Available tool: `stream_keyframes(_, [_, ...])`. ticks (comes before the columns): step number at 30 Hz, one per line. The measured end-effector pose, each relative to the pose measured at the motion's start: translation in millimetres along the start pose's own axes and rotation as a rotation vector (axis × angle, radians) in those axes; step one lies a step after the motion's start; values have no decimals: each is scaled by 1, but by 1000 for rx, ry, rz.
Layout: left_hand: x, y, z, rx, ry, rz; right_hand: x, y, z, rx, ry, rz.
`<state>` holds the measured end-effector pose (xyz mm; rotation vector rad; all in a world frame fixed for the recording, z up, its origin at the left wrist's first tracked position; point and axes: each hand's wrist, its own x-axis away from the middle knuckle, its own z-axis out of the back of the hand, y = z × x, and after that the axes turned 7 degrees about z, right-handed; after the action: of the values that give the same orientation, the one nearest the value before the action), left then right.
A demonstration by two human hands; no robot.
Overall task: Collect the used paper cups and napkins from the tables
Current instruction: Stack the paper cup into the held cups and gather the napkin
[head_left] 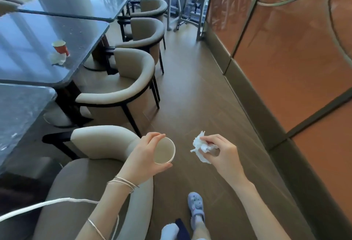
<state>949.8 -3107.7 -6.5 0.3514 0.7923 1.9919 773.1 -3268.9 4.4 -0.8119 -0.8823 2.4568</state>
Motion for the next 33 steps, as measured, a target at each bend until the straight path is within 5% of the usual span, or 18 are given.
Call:
stream_keyframes(16, [-192,14,-9,19,419,324,-279,116,7,-164,-251,400])
stream_keyframes(33, [-309,-107,53,44,581,548,-471,133,-138,-339,-516,421])
